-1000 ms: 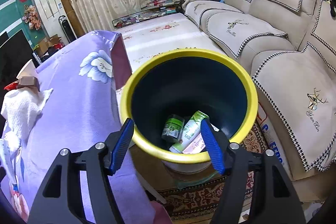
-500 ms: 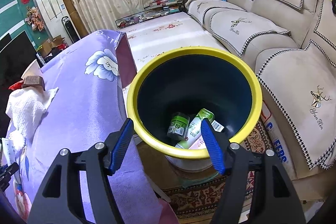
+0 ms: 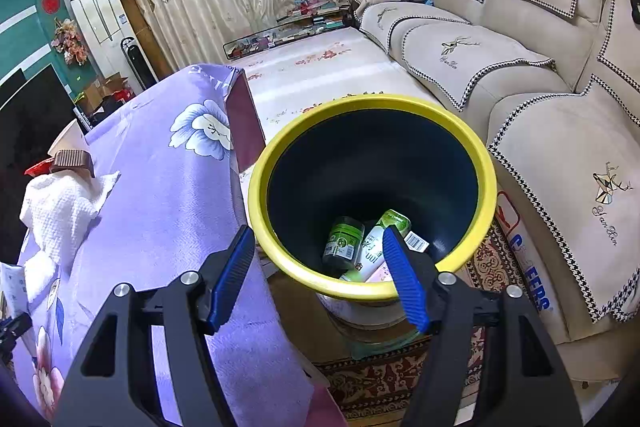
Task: Collect trash
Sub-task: 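Carry the tube with the left gripper over the bin and release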
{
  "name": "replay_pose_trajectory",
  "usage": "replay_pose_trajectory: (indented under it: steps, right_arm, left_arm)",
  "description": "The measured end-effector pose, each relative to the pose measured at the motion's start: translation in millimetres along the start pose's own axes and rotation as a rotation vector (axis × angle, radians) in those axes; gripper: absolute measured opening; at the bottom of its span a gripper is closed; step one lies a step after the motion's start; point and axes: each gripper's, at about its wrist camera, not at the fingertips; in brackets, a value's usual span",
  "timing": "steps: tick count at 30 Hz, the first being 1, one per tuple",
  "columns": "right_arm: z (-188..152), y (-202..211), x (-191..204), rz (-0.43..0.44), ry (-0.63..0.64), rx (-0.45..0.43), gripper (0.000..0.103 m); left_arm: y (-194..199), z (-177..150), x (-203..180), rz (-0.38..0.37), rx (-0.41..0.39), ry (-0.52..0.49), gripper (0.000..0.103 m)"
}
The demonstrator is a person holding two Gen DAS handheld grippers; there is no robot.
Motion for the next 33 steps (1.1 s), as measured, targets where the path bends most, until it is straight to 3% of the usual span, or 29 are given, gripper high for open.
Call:
replay_pose_trajectory:
  steps: [8,17,26,33]
  right_arm:
    - [1.3,22.6,-14.6,-0.029,-0.021,-0.052,0.063]
    - [3.0,54.1,-38.1,-0.096,-0.037,-0.113,0.063]
    - [0.2,65.6,-70.2,-0.153,-0.086,-0.130,0.063]
    - [-4.9,62.8,-93.1,-0.183,-0.122,-0.111,0.063]
  left_arm:
    - [18.7,26.5,-45.3,-0.096,-0.054,-0.086,0.019]
    - [2.8,72.4,-139.5,-0.265,-0.047,-0.254,0.019]
    - [-53.1,114.7,-260.0,-0.379,0.031,-0.405,0.019]
    - [-128.7,129.1,-332.2,-0.375,0.128,-0.446,0.019]
Point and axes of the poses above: each gripper's, at about its wrist camera, not at the fingertips, and y roughly against the way its jaws point, x to its left, z to its top, and after that the axes turned 8 degrees about y, right-handed
